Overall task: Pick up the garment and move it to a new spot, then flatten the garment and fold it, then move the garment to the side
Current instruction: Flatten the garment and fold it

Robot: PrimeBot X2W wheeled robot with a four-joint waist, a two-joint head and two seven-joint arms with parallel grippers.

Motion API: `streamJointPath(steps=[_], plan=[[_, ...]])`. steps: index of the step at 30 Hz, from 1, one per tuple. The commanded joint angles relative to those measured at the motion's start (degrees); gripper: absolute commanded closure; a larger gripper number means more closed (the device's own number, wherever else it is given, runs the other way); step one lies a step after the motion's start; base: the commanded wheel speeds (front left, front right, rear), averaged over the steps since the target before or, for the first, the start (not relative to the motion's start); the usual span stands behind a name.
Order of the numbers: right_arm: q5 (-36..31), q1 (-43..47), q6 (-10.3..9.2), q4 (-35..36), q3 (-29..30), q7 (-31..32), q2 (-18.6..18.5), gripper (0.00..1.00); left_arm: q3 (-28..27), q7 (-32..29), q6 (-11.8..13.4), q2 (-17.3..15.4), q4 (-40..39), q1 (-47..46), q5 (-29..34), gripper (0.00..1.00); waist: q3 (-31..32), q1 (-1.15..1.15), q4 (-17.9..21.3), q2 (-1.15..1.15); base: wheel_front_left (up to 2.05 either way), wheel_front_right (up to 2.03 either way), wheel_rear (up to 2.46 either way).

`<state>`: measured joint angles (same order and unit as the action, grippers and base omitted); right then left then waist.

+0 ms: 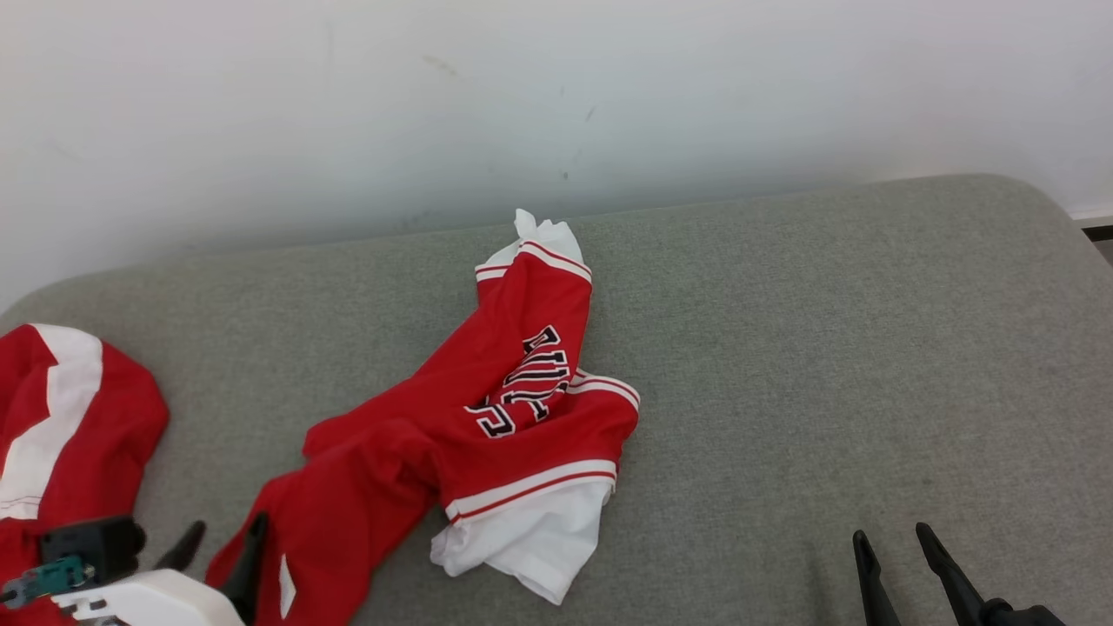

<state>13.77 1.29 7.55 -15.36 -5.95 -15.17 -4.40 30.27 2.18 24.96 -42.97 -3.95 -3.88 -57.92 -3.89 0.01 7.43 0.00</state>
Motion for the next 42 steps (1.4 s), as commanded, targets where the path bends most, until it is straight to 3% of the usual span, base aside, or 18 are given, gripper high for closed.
streamJointPath(steps=[1, 7, 13, 20, 24, 29, 32, 41, 42], plan=[[0.1, -0.1, -0.12, -0.2, 0.1, 0.0, -0.5, 0.0, -0.5, 0.8, 0.4, -0.7, -0.6, -0.1, 1.0, 0.0, 0.1, -0.01, 0.1, 0.0, 0.0, 0.0, 0.0], [0.0, 0.2, -0.12, -0.3, 0.2, 0.0, -0.4, 0.0, -0.7, 1.4, 2.5, -2.5, -10.2, -2.2, 4.1, 0.0, 0.5, -0.01, 0.6, 0.0, 0.0, 0.0, 0.0], [-0.1, -1.0, -0.12, -0.1, -0.3, 0.0, -0.4, 0.0, 9.2, -4.2, -0.2, 2.8, -15.7, -8.7, 9.2, 0.0, -0.1, -0.01, 1.4, 0.0, 0.0, 0.0, 0.0], [0.0, -2.4, -0.12, 0.5, -0.6, 0.0, -0.3, 0.0, 18.2, -7.6, -3.9, 13.3, -7.2, -14.5, 11.4, 0.0, -1.4, -0.01, 4.3, 0.0, 0.0, 0.0, 0.0], [-0.1, -2.7, -0.12, 0.6, -0.2, 0.0, -0.3, 0.0, 21.6, -8.4, -5.2, 16.9, 0.0, -16.3, 12.8, 0.0, -2.2, -0.01, 6.5, 0.0, 0.0, 0.0, 0.0], [0.2, -3.0, -0.12, 0.7, 0.2, 0.0, -0.2, 0.0, 24.2, -8.9, -5.5, 18.9, 8.9, -17.0, 14.2, 0.0, -3.0, -0.01, 8.8, 0.0, 0.0, 0.0, 0.0], [0.0, -2.6, -0.12, 0.9, 0.2, 0.0, -0.1, 0.0, 25.2, -8.1, -5.3, 18.4, 13.3, -17.4, 16.2, 0.0, -3.4, -0.01, 9.5, 0.0, 0.0, 0.0, 0.0], [0.0, -3.1, -0.12, 0.6, -0.1, 0.0, 0.0, 0.0, 27.1, -8.0, -5.7, 18.7, 22.2, -18.3, 18.0, 0.0, -3.9, -0.01, 9.2, 0.0, 0.0, 0.0, 0.0], [0.0, -3.2, -0.12, 0.5, -0.2, 0.0, -0.1, 0.0, 27.2, -8.1, -5.9, 18.9, 23.1, -18.4, 17.9, 0.11, -3.9, -0.01, 9.1, 0.0, 0.0, 0.0, 0.0]])
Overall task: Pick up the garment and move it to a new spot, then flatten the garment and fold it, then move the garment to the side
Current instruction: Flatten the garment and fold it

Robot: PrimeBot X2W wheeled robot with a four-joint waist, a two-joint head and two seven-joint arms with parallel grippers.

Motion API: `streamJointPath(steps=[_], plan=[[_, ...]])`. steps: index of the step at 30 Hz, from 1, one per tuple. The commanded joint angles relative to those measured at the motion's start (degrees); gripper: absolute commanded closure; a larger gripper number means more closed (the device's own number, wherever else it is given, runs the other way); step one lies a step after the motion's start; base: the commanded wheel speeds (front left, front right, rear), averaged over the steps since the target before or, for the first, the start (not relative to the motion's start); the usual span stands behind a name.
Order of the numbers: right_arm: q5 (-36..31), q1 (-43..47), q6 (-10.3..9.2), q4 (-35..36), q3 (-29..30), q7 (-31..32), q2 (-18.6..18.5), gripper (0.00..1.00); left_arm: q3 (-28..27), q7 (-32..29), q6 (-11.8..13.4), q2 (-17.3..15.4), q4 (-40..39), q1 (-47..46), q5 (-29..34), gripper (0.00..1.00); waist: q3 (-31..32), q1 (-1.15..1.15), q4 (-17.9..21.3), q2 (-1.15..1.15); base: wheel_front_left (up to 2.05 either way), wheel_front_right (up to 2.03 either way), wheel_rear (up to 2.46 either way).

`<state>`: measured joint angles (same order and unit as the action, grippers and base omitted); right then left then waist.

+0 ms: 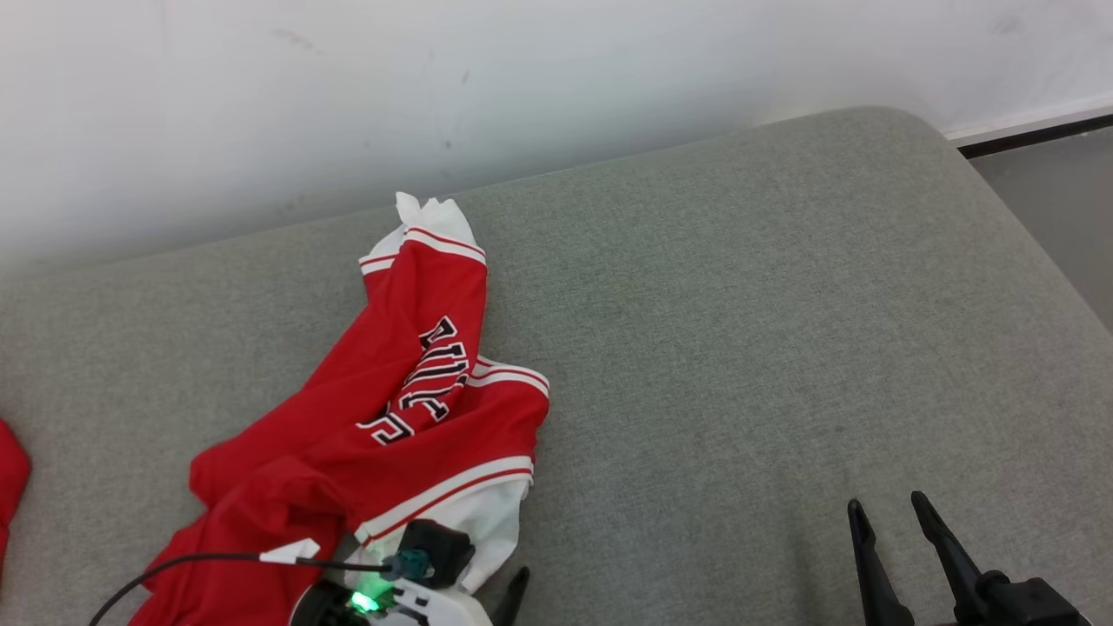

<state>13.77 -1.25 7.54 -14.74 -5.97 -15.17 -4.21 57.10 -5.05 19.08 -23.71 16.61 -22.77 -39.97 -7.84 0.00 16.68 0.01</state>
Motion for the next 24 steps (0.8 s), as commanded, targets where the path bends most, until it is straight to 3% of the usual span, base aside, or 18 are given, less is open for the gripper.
streamJointPath(steps=[1, 2, 3, 9, 15, 19, 24], plan=[[0.0, -0.8, -0.11, -0.2, -0.2, 0.0, -0.3, 0.0, 0.4, -0.7, -0.2, -0.1, 3.4, 0.4, -0.3, 0.73, 0.1, 0.0, -0.2, -0.01, 0.0, 0.0, 0.0], [0.0, -0.9, -0.11, -0.3, -0.3, 0.0, -0.3, 0.0, 0.3, -0.7, -0.5, 0.3, 4.3, 0.5, -0.8, 0.93, 0.2, 0.0, -0.2, -0.01, 0.0, 0.0, 0.0], [0.0, -0.9, -0.11, -0.3, -0.4, 0.0, -0.3, 0.0, 0.7, -1.0, -0.9, 0.6, 5.0, 0.4, -0.9, 1.0, 0.3, 0.0, -0.2, -0.01, 0.0, 0.0, 0.0], [0.1, -0.9, -0.11, -0.5, -0.8, 0.0, -0.8, 0.0, -1.0, 0.8, -3.0, 2.9, 6.0, 0.2, -3.6, 1.0, 0.8, 0.0, 0.3, -0.01, 0.0, 0.0, 0.0], [0.2, -0.7, -0.11, -0.9, -1.0, 0.0, -0.8, 0.0, -0.8, 2.0, -6.0, 5.2, 0.8, -4.4, -2.9, 1.0, 1.5, 0.0, 1.1, -0.01, 0.0, 0.0, 0.0], [0.2, -1.5, -0.11, -1.0, -1.6, 0.0, -0.7, 0.0, 1.0, -0.2, -8.2, 8.6, -1.8, -8.6, -2.3, 1.0, 1.4, 0.0, 2.1, -0.01, 0.0, 0.0, 0.0], [0.5, -3.0, -0.11, -1.1, -2.4, 0.0, -0.3, 0.0, 2.8, -2.9, -10.4, 13.5, 0.4, -14.6, -1.5, 1.0, 0.5, 0.0, 4.8, -0.01, 0.0, 0.0, 0.0]])
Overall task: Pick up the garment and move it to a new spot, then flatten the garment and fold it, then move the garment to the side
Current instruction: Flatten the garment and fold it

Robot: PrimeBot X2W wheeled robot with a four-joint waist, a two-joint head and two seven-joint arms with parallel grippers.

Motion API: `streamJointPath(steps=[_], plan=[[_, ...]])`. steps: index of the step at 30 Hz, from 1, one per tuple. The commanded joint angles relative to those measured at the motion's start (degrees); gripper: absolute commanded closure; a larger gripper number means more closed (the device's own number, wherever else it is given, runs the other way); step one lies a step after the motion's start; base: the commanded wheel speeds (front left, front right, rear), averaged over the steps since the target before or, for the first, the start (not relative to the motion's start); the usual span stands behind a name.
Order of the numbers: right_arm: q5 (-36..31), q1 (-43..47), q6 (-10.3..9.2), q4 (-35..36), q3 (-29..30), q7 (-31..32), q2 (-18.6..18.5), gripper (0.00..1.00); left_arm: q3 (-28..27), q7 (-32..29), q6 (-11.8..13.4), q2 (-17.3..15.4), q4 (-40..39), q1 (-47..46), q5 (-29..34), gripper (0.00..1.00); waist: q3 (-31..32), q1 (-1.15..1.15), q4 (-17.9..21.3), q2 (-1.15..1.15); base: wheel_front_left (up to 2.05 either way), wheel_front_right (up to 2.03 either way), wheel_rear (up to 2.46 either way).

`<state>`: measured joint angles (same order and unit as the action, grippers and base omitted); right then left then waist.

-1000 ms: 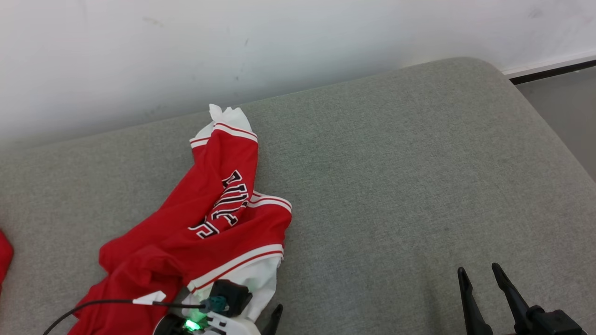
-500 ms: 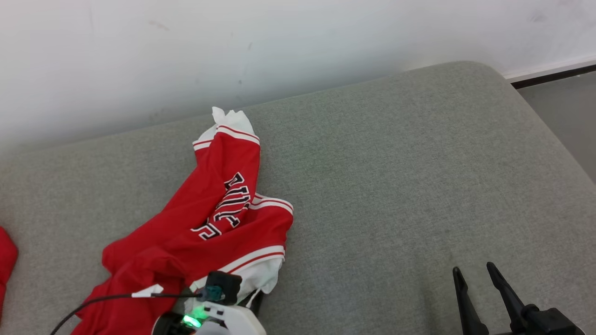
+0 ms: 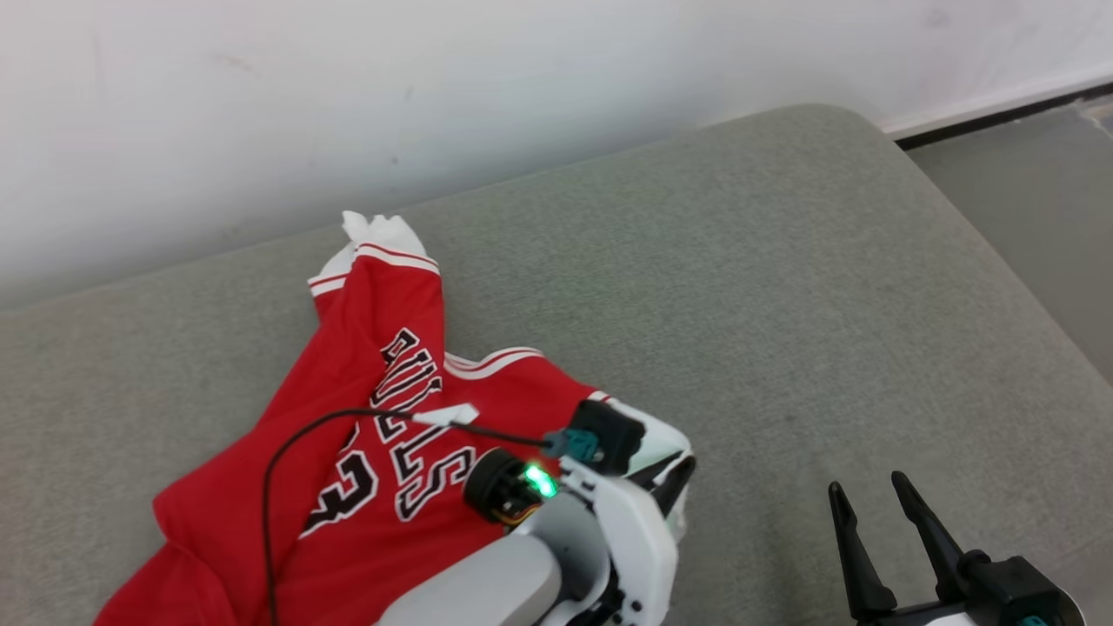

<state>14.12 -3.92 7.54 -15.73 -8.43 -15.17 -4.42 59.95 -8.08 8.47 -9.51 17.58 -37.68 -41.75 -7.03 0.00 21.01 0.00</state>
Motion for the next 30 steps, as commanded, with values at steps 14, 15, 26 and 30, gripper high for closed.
streamJointPath(steps=[14, 15, 26, 30], plan=[[1.0, -0.5, -0.11, -0.8, 1.0, 0.0, 1.1, 0.0, 1.6, 6.9, -1.8, 6.5, 11.6, -4.5, -2.0, 0.0, -2.7, 0.0, 4.2, 0.0, 0.0, 0.0, 0.0], [1.0, -0.4, -0.11, -0.7, 1.2, 0.0, 1.2, 0.0, 2.0, 7.3, -1.8, 6.5, 11.7, -4.6, -2.2, 0.0, -2.7, 0.0, 3.9, 0.0, 0.0, 0.0, 0.0], [-0.2, 1.5, -0.11, 0.0, 3.0, 0.0, 1.3, 0.0, -1.9, 15.5, 3.1, 2.5, 7.0, -3.8, -2.9, 0.0, 0.3, 0.0, -1.8, 0.0, 0.0, 0.0, 0.0], [-0.7, 2.7, -0.11, 0.3, 3.6, 0.0, 1.1, 0.0, -4.1, 17.5, 6.2, -3.6, 2.3, -0.8, -2.4, 0.0, 1.9, 0.0, -4.3, 0.0, 0.0, 0.0, 0.0]])
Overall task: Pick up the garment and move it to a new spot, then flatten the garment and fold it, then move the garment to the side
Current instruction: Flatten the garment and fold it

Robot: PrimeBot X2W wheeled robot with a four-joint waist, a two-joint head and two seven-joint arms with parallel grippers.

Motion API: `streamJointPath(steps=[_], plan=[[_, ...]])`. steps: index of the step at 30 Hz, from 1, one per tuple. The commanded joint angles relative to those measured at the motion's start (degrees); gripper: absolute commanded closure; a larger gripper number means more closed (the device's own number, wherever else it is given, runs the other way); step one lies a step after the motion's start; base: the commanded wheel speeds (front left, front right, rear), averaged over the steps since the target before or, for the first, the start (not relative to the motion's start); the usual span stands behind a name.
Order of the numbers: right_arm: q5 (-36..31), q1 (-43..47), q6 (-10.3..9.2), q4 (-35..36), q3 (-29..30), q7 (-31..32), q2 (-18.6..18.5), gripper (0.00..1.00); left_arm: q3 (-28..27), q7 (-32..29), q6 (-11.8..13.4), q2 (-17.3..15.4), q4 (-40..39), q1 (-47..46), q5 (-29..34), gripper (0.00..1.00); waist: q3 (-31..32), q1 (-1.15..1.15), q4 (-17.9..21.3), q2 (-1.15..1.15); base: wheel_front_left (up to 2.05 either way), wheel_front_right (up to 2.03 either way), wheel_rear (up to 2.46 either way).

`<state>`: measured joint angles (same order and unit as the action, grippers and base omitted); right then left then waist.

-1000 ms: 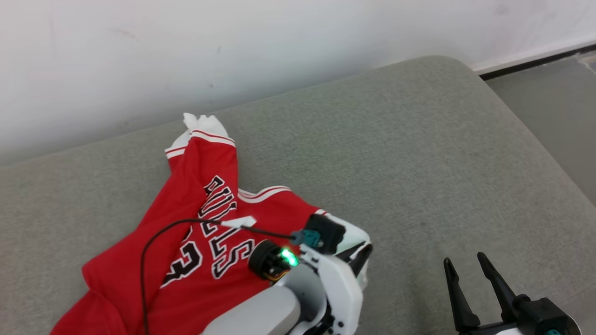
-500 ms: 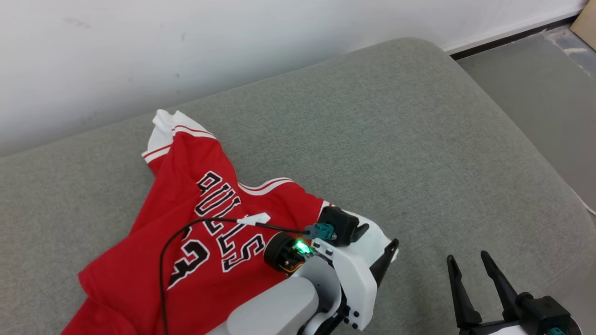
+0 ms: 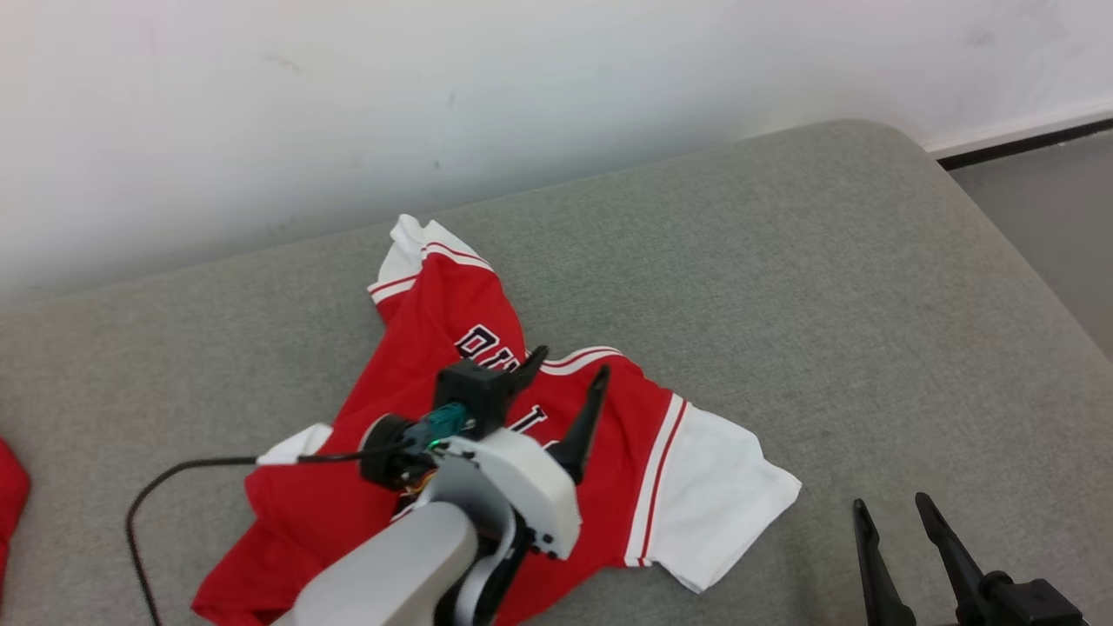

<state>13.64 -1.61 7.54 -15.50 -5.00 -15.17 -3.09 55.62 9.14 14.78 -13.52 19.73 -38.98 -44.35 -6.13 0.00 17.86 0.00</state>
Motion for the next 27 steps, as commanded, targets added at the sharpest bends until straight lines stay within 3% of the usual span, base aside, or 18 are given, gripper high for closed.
streamJointPath(steps=[1, 5, 10, 21, 27], plan=[[-0.4, 0.7, -0.11, 0.2, 0.3, 0.0, -0.3, 0.0, -0.3, 0.6, 0.7, -1.4, -1.2, 1.4, 0.3, 0.0, 1.3, 0.0, -1.7, 0.0, 0.0, 0.0, 0.0], [-0.6, 1.6, -0.11, 0.6, 0.5, 0.0, -0.7, 0.0, -2.8, 1.7, 4.3, -7.7, -6.4, 6.2, -0.3, 0.0, 2.4, 0.0, -3.9, 0.0, 0.0, 0.0, 0.0], [-0.9, 2.6, -0.11, 0.8, 0.9, 0.0, -1.3, 0.0, -5.8, 3.6, 8.3, -12.7, -11.8, 13.2, -1.8, 0.0, 3.3, 0.0, -6.6, 0.0, 0.0, 0.0, 0.0], [-0.8, 4.2, -0.11, 1.0, 1.0, 0.0, -1.9, 0.0, -9.7, 5.7, 11.8, -18.6, -18.2, 29.1, -3.8, 0.0, 4.1, 0.0, -10.5, 0.0, 0.0, 0.0, 0.0], [-0.9, 4.1, -0.11, 0.9, 0.7, 0.0, -2.1, 0.0, -8.2, 4.0, 11.4, -18.5, -20.1, 31.1, -4.9, 0.0, 3.6, 0.0, -12.0, 0.0, 0.0, 0.0, 0.0]])
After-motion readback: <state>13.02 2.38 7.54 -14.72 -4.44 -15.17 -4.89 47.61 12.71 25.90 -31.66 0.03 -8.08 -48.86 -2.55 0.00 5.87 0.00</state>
